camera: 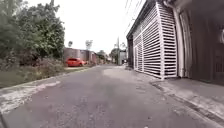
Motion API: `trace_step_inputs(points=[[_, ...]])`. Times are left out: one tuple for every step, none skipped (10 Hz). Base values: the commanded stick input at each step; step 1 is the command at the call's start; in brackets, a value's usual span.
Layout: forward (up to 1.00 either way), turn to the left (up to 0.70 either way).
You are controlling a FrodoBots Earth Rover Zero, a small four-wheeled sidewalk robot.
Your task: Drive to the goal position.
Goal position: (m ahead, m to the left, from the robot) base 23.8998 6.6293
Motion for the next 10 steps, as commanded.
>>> trace_step_inputs(points=[[0.70, 0.00], [0.70, 0.00], [0.70, 0.00], [0.70, 0.00], [0.70, 0.00], [0.70, 0.00], [0.70, 0.00], [0.70, 0.00], [0.70, 0.00], [0.70, 0.00]])
